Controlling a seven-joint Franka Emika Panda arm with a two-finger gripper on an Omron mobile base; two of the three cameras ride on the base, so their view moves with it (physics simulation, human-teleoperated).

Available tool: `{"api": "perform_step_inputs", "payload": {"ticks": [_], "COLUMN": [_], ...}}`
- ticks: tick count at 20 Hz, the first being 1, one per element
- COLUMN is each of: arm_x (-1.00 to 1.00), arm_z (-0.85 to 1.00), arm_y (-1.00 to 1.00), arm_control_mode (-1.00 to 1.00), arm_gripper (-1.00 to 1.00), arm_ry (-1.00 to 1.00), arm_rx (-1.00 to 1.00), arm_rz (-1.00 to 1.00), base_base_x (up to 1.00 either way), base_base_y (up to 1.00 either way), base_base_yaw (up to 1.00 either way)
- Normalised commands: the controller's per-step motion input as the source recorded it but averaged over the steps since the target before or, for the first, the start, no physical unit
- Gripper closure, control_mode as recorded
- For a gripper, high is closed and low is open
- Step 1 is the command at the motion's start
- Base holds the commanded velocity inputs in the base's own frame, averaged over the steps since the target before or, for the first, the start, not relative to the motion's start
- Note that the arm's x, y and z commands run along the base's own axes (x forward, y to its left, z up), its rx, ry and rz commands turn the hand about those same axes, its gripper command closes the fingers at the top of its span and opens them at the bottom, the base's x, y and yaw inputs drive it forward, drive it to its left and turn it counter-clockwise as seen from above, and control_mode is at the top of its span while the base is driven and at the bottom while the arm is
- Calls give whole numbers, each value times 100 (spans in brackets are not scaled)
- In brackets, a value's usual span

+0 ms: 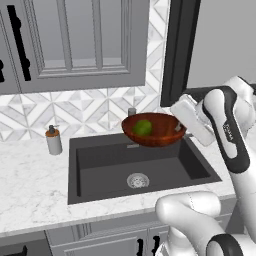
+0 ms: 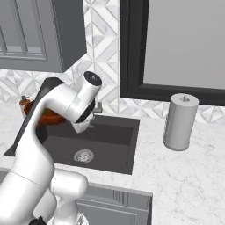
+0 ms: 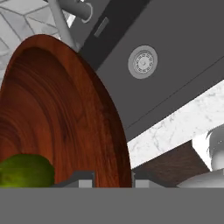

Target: Pick the lime from the sink and place it in the bowl. Then pick the bowl and place it in the microwave. Then close the microwave door and press the start button.

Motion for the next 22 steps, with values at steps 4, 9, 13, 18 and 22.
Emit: {"api": "perform_step_inputs", "payload": {"ticks": [4, 9, 13, 18, 22], "arm_x": [-28, -26, -28, -18, -3], "arm_z": [41, 8, 2, 5, 0], "arm_y": [-31, -3, 0, 0, 0], "arm_control_mode": [-100, -100, -100, -100, 100], "arm_gripper": [100, 100, 100, 100, 100], "arm_ry": [0, 0, -5, -5, 0], "arm_rx": [1, 0, 0, 0, 0], "arm_rz": [-36, -28, -20, -4, 0], "base_base_x": [0, 0, 0, 0, -6], "base_base_y": [0, 0, 0, 0, 0], "base_base_yaw": [0, 0, 0, 0, 0]}}
